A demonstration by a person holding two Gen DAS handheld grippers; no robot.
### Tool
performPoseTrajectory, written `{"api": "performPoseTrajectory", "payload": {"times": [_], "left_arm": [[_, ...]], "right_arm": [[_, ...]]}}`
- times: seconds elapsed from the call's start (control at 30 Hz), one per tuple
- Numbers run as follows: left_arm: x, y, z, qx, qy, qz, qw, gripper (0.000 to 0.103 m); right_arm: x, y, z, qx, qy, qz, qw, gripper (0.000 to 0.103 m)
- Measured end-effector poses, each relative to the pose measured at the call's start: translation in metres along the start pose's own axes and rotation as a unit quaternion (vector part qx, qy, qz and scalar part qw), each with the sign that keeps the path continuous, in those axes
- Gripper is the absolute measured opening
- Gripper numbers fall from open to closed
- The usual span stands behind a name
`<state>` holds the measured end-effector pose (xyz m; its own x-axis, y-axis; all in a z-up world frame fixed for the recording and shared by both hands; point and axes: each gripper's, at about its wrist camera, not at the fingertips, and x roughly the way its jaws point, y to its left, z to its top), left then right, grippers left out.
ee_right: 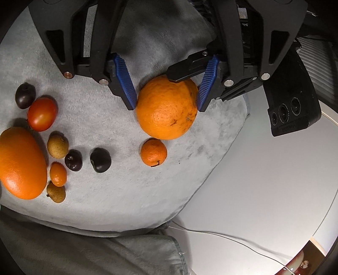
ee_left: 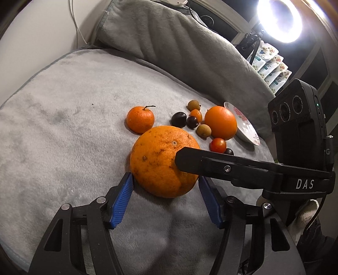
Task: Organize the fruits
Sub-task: 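Move the right tool to the large orange and close around it, then carry the large orange with the right tool onto the white plate and release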
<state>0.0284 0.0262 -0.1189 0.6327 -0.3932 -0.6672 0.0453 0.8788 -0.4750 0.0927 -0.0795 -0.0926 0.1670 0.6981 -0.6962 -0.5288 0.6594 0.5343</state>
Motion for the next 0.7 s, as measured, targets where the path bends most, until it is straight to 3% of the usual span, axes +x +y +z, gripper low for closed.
{"api": "performPoseTrajectory", "payload": {"times": [0.4, 0.7], "left_arm": [[0.002, -0.012, 0.004, 0.019, -0.002, 0.009, 0.9998, 0.063], [0.010, -0.039, 0.015, 0.047, -0.004, -0.004, 0.9989, 0.063]], "right_arm": [[-0.008, 0.000, -0.002, -0.005, -0.006, -0.004, 1.000, 0.060], [-0.038, -0.014, -0.001, 0.001, -0.035, -0.016, 0.999, 0.060]]}}
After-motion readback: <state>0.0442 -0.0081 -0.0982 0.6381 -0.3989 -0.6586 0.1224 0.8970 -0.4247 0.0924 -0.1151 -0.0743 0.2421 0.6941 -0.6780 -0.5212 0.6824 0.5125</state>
